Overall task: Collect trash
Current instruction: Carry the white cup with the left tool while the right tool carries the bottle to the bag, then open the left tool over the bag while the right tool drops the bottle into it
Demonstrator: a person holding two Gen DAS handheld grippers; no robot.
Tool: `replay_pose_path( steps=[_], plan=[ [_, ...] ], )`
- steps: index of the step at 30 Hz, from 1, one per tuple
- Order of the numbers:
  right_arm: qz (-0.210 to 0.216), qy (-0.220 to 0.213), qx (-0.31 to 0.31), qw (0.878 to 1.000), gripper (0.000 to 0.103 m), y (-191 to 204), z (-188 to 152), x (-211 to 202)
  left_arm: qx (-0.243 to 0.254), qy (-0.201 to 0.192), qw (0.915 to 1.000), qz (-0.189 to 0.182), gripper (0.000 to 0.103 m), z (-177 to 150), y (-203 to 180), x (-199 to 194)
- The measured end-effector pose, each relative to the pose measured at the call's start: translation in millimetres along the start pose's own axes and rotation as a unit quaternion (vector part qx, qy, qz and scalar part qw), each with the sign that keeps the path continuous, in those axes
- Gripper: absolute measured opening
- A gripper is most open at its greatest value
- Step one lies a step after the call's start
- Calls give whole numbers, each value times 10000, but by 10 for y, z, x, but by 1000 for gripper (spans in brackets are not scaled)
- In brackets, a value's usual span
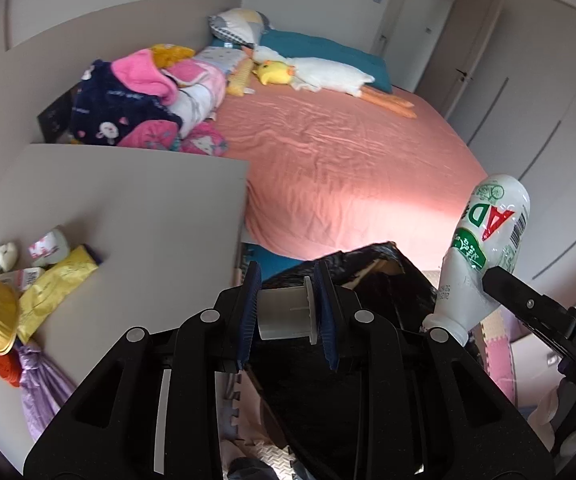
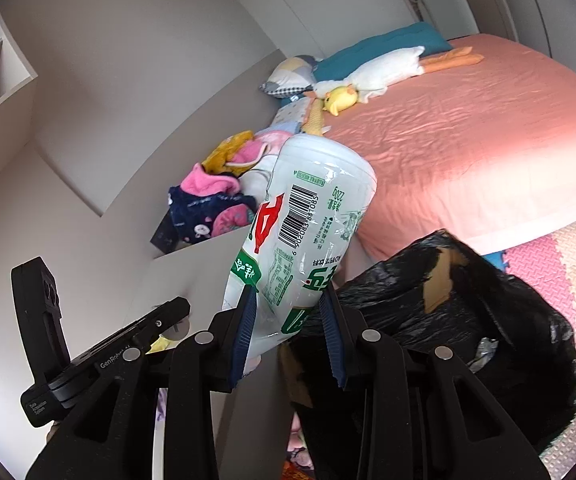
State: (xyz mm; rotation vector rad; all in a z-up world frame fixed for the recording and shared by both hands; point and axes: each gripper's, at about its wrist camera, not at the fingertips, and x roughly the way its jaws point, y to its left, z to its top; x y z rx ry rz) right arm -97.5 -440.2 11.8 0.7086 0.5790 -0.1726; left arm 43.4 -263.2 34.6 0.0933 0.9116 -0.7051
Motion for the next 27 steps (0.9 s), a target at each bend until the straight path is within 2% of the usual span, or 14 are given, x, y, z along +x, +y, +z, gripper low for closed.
replay_pose_path(
  steps=[3, 4, 5, 6, 8, 12, 19, 27],
  plan=[
    [-170, -53, 62, 9998, 38, -92, 22, -74, 141, 304, 9986, -404, 29, 0, -135, 132],
    [-333, -96, 71, 9994, 45, -116, 30, -111, 185, 506, 9970, -554, 50, -2, -179, 197],
    [-489, -178, 102, 9986, 61, -148, 33, -157, 166, 701, 9955, -618, 89, -17, -222, 262],
    [-598, -316, 145, 9976, 68, -175, 33, -209, 102, 725, 9954, -619, 98, -36, -249, 278],
    [-686, -571, 218, 9958, 70, -228, 39, -304, 37, 699, 9945, -774, 96, -67, -288, 295],
    [-766, -696, 315, 9941, 70, -303, 76, -362, -1, 803, 9936, -796, 96, -86, -307, 344],
    [-740, -716, 252, 9944, 70, -303, 99, -360, 56, 797, 9929, -883, 96, -100, -335, 342],
    [-604, -566, 68, 9965, 70, -164, 93, -253, -116, 751, 9947, -688, 96, -111, -188, 300]
  ],
)
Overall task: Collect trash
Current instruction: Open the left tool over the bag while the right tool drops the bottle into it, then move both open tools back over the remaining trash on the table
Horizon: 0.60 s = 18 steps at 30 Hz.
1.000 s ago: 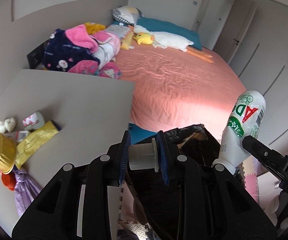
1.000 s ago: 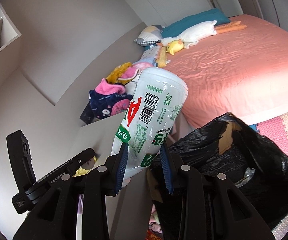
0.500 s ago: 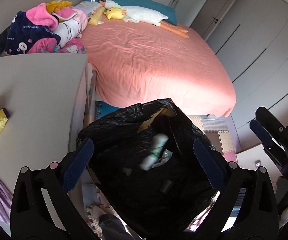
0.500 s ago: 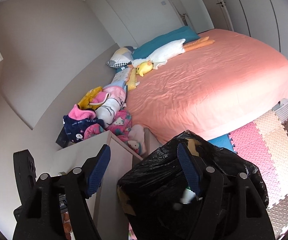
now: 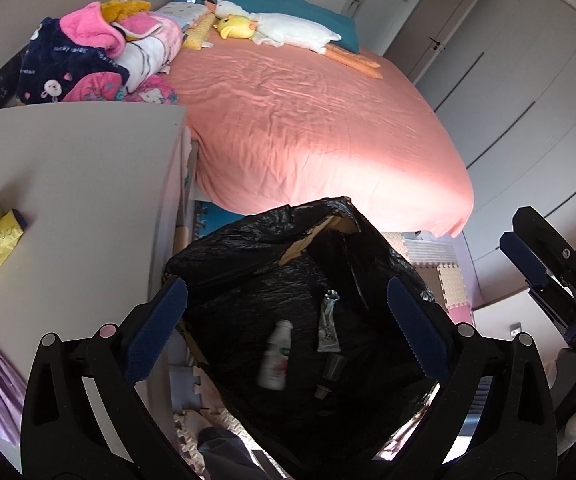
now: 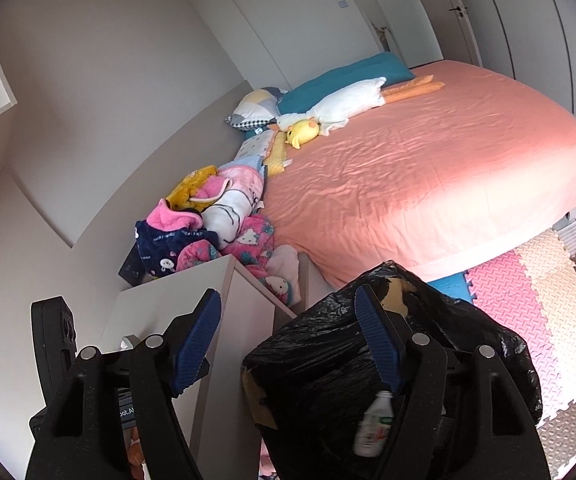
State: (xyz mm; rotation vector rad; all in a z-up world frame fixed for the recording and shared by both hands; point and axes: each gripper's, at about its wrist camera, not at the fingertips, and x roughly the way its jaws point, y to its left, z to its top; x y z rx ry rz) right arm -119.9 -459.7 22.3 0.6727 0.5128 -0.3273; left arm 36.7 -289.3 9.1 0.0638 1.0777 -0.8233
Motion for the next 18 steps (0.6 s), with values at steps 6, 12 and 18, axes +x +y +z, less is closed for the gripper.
replay_pose_path(
  steps=[6, 12, 18],
  plan=[
    [186, 196, -161, 9995, 70, 178, -57, 119, -229, -130, 9993, 278, 96, -53, 225, -138],
    [400, 429, -390, 9975, 70, 416, -141, 250, -535, -244, 9968, 540, 96, -139, 508, -301],
    [597, 685, -663, 9937, 70, 683, -246, 384, -846, -374, 9927, 776, 96, -251, 774, -467]
  ],
)
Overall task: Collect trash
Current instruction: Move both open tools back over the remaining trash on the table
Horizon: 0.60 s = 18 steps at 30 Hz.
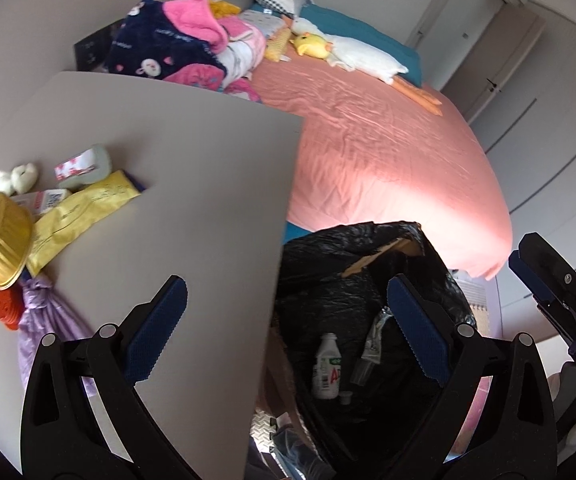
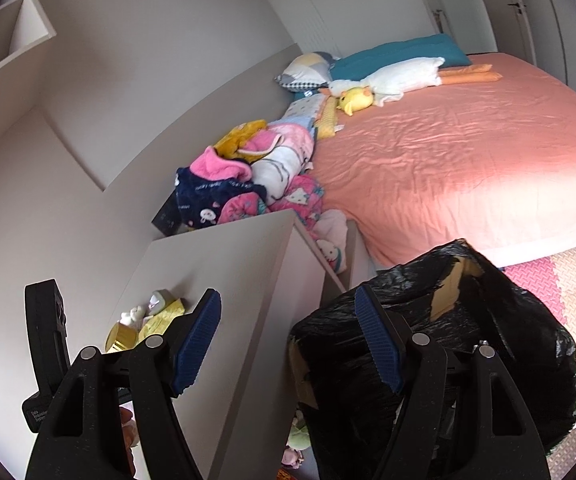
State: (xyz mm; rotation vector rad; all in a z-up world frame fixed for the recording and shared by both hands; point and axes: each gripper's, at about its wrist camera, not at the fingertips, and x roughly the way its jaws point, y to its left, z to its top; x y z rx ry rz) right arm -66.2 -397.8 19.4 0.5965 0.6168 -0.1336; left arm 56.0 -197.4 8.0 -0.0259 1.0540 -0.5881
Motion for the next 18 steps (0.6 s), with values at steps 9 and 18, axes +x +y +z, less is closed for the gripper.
replay_pose_path(
  steps=[9, 18],
  plan=[
    [264, 294, -425, 9983, 70, 403, -75, 224, -423, -174, 9984, 322, 96, -83, 462, -195],
    [534, 782, -920, 9912, 74, 832, -187, 540, -884, -319, 9935, 644, 96, -175, 908, -357]
  ],
)
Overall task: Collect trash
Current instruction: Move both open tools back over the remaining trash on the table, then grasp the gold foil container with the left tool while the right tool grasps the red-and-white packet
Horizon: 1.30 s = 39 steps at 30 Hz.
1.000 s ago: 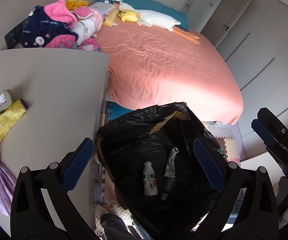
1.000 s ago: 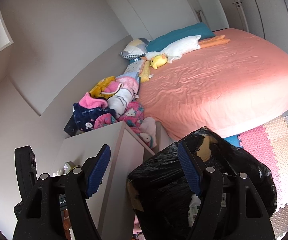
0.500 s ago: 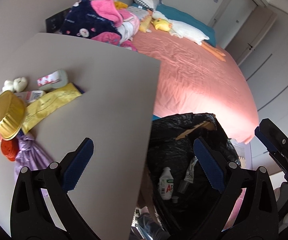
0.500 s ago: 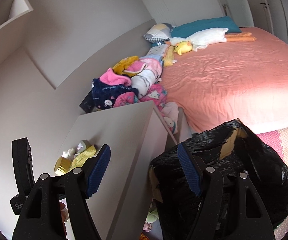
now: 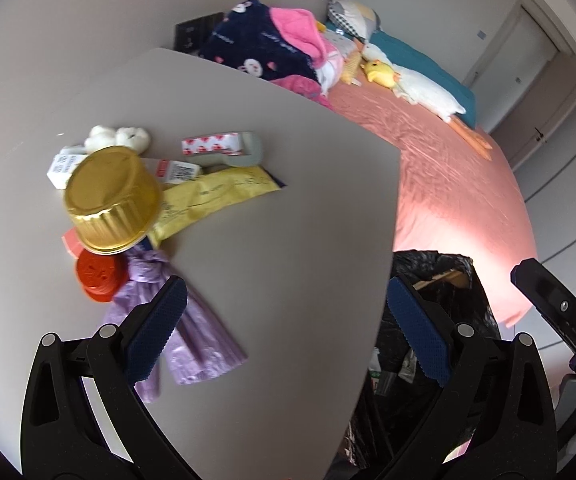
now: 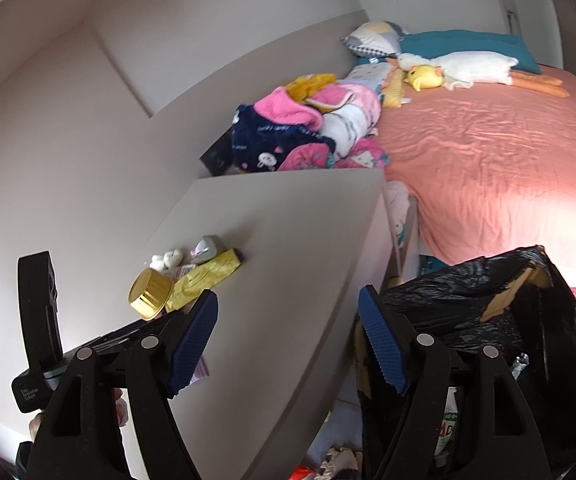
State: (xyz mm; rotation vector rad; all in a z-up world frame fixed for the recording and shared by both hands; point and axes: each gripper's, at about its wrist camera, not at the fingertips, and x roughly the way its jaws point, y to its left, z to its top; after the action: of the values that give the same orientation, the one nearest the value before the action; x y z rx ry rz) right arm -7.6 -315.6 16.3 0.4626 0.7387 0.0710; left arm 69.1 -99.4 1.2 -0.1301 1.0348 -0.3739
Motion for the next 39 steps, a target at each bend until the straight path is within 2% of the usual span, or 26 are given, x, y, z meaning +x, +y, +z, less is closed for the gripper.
replay_pose_path(
  steps=[14, 39],
  plan=[
    [238, 360, -550, 9976, 75, 478, 61, 449, -591, -115, 9975, 378, 96, 28, 620, -88],
    [231, 704, -1026, 9920, 75, 960, 268, 1401, -957, -59, 9933, 643, 96, 291, 1210, 196]
  ],
)
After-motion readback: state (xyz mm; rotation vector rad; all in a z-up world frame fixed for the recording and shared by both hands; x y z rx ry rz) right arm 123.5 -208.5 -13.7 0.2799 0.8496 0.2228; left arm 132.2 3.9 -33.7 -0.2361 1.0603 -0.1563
